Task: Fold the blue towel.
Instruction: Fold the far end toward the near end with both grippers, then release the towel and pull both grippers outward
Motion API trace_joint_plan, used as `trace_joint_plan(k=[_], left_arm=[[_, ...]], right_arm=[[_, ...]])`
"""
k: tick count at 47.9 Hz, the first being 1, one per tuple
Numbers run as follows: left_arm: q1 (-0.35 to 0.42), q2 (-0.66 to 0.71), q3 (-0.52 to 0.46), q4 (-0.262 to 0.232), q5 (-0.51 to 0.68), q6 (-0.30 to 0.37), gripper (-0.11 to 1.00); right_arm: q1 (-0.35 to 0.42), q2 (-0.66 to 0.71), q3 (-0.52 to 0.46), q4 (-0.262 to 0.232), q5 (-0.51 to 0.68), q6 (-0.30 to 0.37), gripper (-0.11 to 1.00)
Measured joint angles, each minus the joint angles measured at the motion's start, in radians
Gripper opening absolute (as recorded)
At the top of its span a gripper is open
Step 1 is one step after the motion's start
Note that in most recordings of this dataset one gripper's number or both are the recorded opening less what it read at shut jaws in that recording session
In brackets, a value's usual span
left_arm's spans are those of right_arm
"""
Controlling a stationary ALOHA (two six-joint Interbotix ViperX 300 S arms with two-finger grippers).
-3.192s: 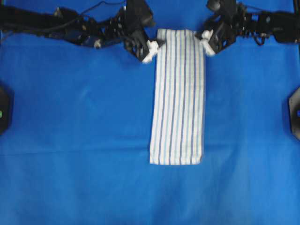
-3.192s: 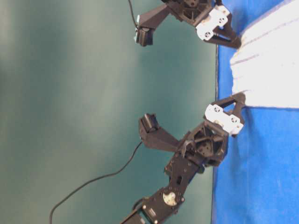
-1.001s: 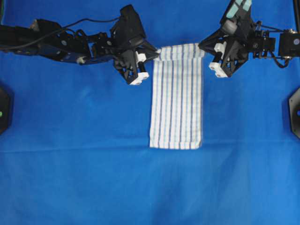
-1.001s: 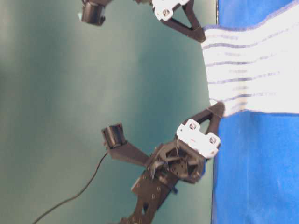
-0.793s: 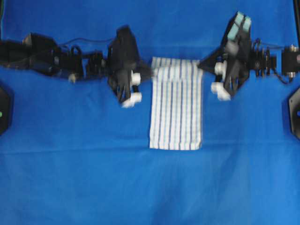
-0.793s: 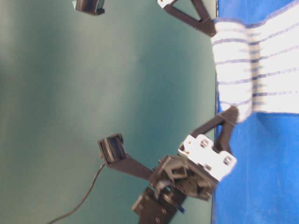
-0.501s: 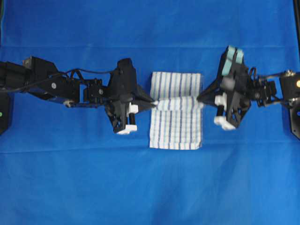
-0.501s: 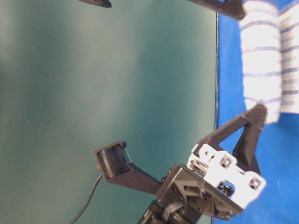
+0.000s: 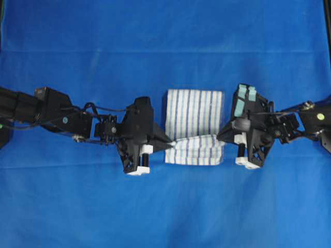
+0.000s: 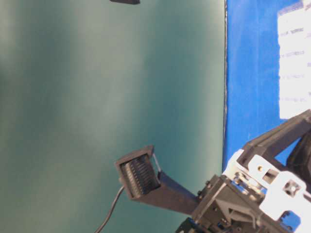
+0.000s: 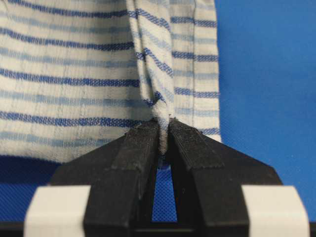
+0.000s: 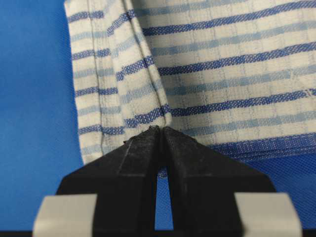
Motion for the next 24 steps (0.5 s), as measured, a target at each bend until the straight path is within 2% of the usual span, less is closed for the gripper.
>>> trace_joint_plan(k=[18,20,24], left_arm=[[0.005,0.038,-0.018,-0.003,0.002,-0.011,0.05],[0.005,0.043,-0.021,-0.003,0.002,-0.011,0.08],[0.005,0.046,-0.021,-0.003,0.003,-0.011,0.23]], right_arm=[[0.005,0.049,-0.008,0.017,-0.003,0.0,0.07],[0.006,0.048,-0.008,0.018,-0.005,0.0,0.07],[0.008,0.049,-0.008,0.02,-0.011,0.0,0.07]])
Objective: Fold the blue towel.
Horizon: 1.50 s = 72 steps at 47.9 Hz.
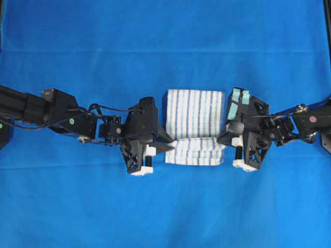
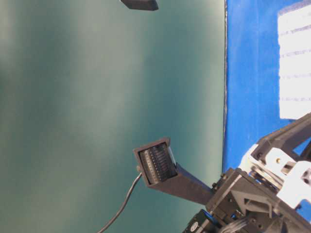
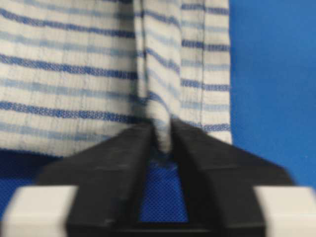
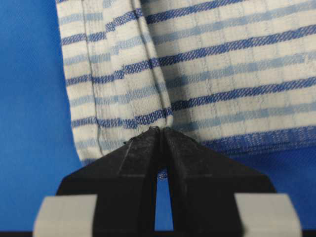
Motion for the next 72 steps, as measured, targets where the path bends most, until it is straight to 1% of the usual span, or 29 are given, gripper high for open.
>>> trace_joint_plan(k=[2,3,5,6,9,11,12,18,27,35,41,46,53,58,62,65,72], left_arm=[[-0.002,0.0,0.0,0.0,0.003,0.0,0.29],[0.0,-0.002,0.0,0.0,0.003,0.0,0.32],[0.0,0.0,-0.002,0.0,0.006,0.0,0.41],[0.0,0.0,-0.002,0.0,0.008,0.0,0.43],[0.0,0.0,0.0,0.0,0.018,0.0,0.46],[0.0,-0.005,0.0,0.0,0.031,0.0,0.45],[0.0,-0.012,0.003,0.0,0.043,0.0,0.45],[-0.002,-0.078,0.011,0.0,0.103,0.005,0.45],[-0.02,-0.242,0.046,0.0,0.189,0.014,0.45],[-0.025,-0.402,0.123,0.0,0.219,0.014,0.45],[-0.025,-0.528,0.212,0.0,0.216,0.014,0.45],[-0.025,-0.629,0.296,0.0,0.192,0.017,0.45],[-0.025,-0.765,0.403,0.0,0.169,0.031,0.45],[-0.018,-0.877,0.471,0.002,0.164,0.063,0.45],[-0.015,-0.968,0.518,0.0,0.163,0.101,0.45],[-0.012,-1.032,0.551,0.0,0.161,0.129,0.45],[0.008,-1.17,0.637,0.002,0.163,0.176,0.45]], right_arm=[[0.003,0.0,0.0,0.0,-0.003,0.0,0.1],[0.005,0.0,-0.002,0.0,-0.005,0.0,0.14],[0.009,0.0,-0.006,0.002,-0.005,0.0,0.31],[0.011,0.0,-0.008,0.003,-0.005,0.0,0.37],[0.021,0.0,-0.018,0.003,-0.003,0.0,0.55],[0.028,0.0,-0.028,0.003,0.002,0.0,0.61],[0.032,-0.002,-0.031,0.003,0.005,0.0,0.62],[0.055,-0.038,-0.057,0.003,0.055,0.0,0.54],[0.104,-0.147,-0.08,0.003,0.169,0.0,0.54],[0.117,-0.267,-0.072,-0.009,0.264,-0.005,0.54],[0.117,-0.379,-0.029,-0.029,0.311,-0.005,0.54],[0.117,-0.48,0.009,-0.043,0.33,-0.005,0.54],[0.117,-0.635,0.066,-0.087,0.347,-0.005,0.54],[0.118,-0.721,0.107,-0.127,0.362,-0.005,0.54],[0.117,-0.779,0.146,-0.152,0.367,-0.003,0.54],[0.118,-0.818,0.173,-0.16,0.367,-0.003,0.54],[0.095,-0.9,0.253,-0.166,0.36,-0.002,0.54]])
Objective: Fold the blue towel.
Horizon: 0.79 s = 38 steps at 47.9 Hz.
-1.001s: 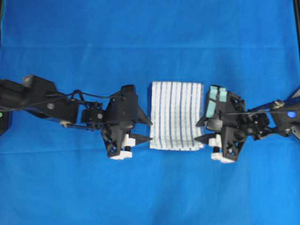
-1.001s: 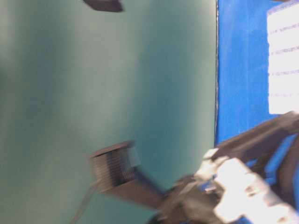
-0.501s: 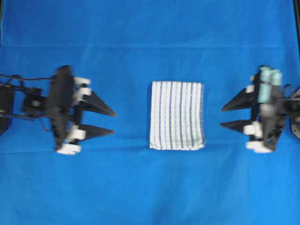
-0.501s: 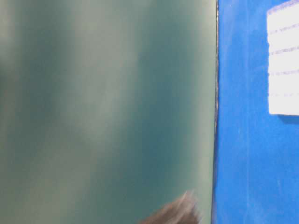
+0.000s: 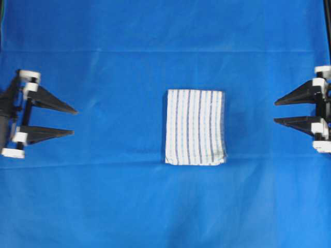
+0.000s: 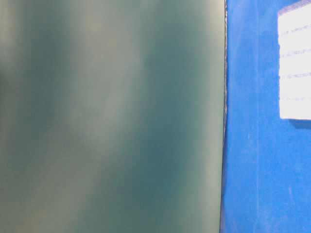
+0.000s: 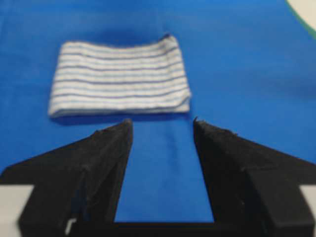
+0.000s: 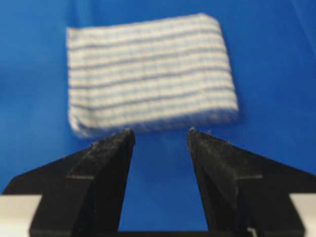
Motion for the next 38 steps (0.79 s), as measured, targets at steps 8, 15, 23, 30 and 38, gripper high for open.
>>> trace_joint_plan(k=[8,15,23,30,38], left_arm=[[0.041,-0.103,0.083,0.0,0.006,0.003,0.45],[0.087,-0.156,0.13,0.0,0.014,0.003,0.45],[0.106,-0.167,0.14,0.0,0.02,0.003,0.45],[0.107,-0.167,0.14,0.0,0.025,0.003,0.45],[0.107,-0.172,0.14,0.0,0.025,0.003,0.45]], right_arm=[[-0.046,-0.069,0.083,0.0,-0.048,0.0,0.54],[-0.084,-0.097,0.094,-0.002,-0.064,0.003,0.54],[-0.089,-0.097,0.094,-0.002,-0.067,0.002,0.54],[-0.089,-0.098,0.095,-0.003,-0.067,0.002,0.54],[-0.089,-0.097,0.095,-0.002,-0.067,0.002,0.54]])
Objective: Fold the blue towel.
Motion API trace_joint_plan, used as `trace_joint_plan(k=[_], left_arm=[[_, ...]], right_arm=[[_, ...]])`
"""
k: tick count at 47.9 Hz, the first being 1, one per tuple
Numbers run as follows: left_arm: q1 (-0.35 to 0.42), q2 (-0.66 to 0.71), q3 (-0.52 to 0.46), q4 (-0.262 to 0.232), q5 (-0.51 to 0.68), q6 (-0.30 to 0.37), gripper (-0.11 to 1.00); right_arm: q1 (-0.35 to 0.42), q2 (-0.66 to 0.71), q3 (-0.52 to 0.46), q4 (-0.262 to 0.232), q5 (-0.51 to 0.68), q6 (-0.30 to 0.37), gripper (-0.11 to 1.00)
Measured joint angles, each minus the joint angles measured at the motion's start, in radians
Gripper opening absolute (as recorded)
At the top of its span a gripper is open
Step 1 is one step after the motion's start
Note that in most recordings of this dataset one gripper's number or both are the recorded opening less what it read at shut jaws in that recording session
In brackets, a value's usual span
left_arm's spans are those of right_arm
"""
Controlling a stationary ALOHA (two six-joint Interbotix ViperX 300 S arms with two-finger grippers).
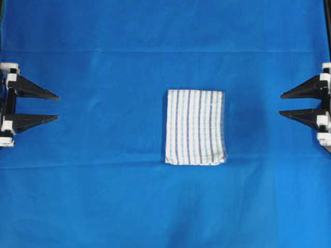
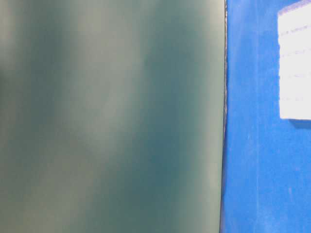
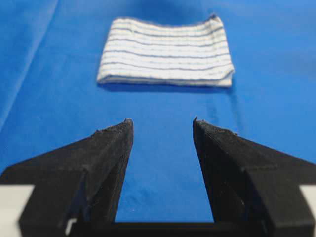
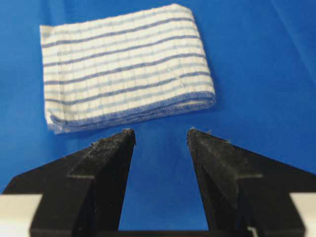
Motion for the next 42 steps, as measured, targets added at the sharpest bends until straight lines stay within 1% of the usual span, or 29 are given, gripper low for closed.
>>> trace_joint_plan(k=[42], left_arm=[[0.0,-0.012,0.0,0.0,0.002,0.0,0.45]], right_arm=[[0.0,0.0,-0.002,-0.002,0.0,0.0,0.54]])
